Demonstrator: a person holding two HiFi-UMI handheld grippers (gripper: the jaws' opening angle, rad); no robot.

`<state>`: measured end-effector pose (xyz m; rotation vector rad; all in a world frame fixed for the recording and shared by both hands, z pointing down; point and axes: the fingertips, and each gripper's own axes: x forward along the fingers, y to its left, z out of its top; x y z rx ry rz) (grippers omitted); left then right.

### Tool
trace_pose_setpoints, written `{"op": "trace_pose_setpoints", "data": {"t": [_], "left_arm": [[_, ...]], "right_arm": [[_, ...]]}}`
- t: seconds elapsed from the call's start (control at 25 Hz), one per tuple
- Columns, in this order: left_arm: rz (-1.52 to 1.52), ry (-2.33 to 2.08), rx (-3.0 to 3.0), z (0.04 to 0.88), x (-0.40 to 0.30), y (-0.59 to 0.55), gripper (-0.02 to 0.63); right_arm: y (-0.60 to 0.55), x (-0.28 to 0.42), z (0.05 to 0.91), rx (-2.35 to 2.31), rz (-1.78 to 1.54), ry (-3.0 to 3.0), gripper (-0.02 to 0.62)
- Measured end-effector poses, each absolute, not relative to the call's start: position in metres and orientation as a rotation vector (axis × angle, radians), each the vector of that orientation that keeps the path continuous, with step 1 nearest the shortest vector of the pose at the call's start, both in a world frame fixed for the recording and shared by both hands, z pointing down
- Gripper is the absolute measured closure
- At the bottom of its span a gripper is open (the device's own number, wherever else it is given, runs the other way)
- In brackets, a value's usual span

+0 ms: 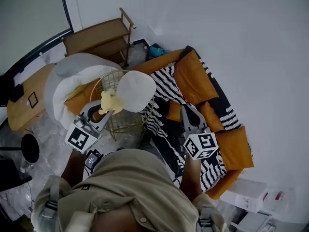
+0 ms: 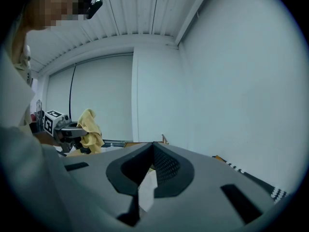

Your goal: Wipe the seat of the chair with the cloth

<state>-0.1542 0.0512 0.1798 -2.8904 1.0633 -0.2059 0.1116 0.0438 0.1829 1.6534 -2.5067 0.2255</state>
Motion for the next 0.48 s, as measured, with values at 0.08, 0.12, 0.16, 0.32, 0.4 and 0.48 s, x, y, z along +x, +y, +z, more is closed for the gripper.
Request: {"op": "trace_pose_setpoints", "data": {"t": [0.08,0.12,0.16,0.32,0.4,0.48], "left_arm": [[-0.190,1.045,-2.902,0.179,-0.153,0.056,0.529],[-0.185,1.036,-2.909,0.179,-0.153,0.058,0.529],[-0.182,1.031,-2.915,0.179,-0.153,0.061,0.528],[-0.173,1.002,-2.946,0.184,-0.152,0.075,0.528],[-0.169,0.970,-2.963,0.186,-0.148,0.082,0.528],[-0.168,0.937,-2.980,0.190,-0.143,0.088,0.528]], "right_arm": [[0.048,0.110,0.182,1.652,0.225,-2.503,0.574],[0.050,0.110,0.181,1.651,0.225,-2.500,0.574],[0.053,0.109,0.181,1.651,0.227,-2.497,0.574],[0.064,0.108,0.182,1.662,0.224,-2.485,0.574],[0.068,0.108,0.183,1.667,0.221,-2.480,0.574],[0.073,0.109,0.185,1.673,0.222,-2.473,0.574]]}}
